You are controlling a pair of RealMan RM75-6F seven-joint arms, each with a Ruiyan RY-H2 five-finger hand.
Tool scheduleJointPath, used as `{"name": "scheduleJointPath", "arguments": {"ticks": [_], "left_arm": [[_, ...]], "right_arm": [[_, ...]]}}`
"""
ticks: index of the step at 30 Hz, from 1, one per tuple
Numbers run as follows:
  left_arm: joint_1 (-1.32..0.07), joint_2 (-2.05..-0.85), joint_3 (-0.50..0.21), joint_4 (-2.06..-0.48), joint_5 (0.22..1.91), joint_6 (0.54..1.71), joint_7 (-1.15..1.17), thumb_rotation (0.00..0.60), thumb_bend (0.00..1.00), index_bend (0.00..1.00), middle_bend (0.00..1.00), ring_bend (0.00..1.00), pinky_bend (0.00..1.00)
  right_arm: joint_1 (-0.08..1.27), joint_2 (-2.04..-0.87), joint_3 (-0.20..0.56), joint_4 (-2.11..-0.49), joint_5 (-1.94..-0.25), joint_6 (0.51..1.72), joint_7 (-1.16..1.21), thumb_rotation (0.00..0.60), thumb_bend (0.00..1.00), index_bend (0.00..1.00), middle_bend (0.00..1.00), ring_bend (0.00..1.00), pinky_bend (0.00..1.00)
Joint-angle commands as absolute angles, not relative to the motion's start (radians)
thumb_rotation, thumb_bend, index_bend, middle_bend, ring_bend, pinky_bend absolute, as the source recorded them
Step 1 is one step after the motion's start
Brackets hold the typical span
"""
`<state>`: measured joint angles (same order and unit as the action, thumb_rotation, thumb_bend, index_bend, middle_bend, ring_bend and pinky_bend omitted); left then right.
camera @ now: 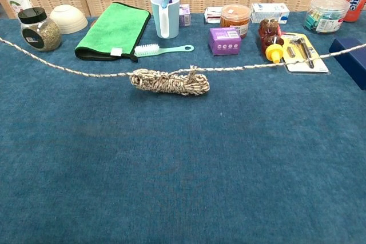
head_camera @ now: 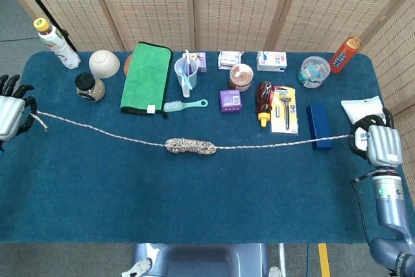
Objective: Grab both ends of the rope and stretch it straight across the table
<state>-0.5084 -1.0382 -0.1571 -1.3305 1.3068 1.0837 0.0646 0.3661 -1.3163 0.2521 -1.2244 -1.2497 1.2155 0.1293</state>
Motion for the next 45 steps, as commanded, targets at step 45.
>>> {"name": "scheduleJointPath", "arguments": {"ticks": [45], "left_arm": [[-0.638,-1.183,-0.159,-1.674,1.421,1.076,0.172,0.600,0.44,0.80,0.25,0.04,0.00]], "right_arm": [[0.444,-1.290,0.191,-1.532,-1.354,1.142,0.108,0.600,0.44,0.81,0.45,0.26,0.00]]}}
